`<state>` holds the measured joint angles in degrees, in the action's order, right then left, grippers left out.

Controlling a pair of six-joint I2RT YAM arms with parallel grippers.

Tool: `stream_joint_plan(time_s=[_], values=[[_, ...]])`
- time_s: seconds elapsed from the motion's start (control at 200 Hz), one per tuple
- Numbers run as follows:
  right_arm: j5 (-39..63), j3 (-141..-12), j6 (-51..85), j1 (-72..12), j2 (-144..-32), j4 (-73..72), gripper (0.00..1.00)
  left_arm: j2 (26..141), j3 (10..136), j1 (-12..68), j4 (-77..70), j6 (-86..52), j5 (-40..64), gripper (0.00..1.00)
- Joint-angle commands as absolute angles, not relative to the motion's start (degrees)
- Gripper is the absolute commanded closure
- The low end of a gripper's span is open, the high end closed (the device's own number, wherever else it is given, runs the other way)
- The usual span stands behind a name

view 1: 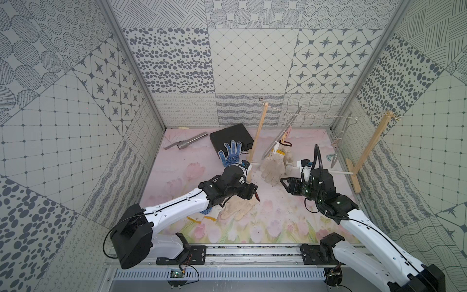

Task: Clip the gloves onto a hanger to dry
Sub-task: Place the hanger on the clothesline, then pick up the glove from the center of the board.

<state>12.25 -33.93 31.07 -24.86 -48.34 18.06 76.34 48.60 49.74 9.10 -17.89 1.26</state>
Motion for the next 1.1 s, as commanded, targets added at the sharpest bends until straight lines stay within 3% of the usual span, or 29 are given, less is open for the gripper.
stream_joint_plan(time_s=[0.0,0.435,0.53,0.6,0.665,0.75,0.866,0.936,0.996,1.096], values=[[11.7,-33.2,29.2,-25.1,-46.8,17.7,0.49,79.8,49.1,51.3,17.9,-15.4,-5.1,0.20],[8.9,-31.2,27.9,-26.4,-51.2,19.4,0.50,95.3,56.1,54.0,23.8,-12.9,-4.9,0.25],[9.9,-29.9,28.4,-26.4,-51.5,18.0,0.50,97.2,57.4,54.3,24.7,-13.0,-6.6,0.33],[10.3,-29.6,28.5,-26.4,-51.7,17.2,0.50,98.4,58.2,54.3,24.8,-12.9,-6.8,0.49],[10.4,-29.5,28.4,-26.4,-51.7,17.1,0.50,99.8,59.0,54.3,25.3,-12.8,-6.9,0.55],[10.3,-29.7,28.1,-26.4,-51.6,17.4,0.50,101.9,60.1,54.3,27.3,-13.2,-8.0,0.55],[10.4,-29.6,28.1,-26.4,-50.9,17.6,0.50,103.6,60.4,54.4,27.4,-13.4,-7.8,0.44],[10.5,-29.5,28.0,-26.5,-50.6,17.5,0.50,104.6,60.5,54.4,27.4,-13.2,-7.2,0.44],[10.7,-29.5,28.0,-26.4,-50.4,17.5,0.49,105.7,60.7,54.3,27.6,-12.9,-6.6,0.52],[11.5,-29.0,28.4,-26.4,-49.9,17.2,0.49,106.3,60.1,54.4,26.3,-12.9,-5.2,0.81]])
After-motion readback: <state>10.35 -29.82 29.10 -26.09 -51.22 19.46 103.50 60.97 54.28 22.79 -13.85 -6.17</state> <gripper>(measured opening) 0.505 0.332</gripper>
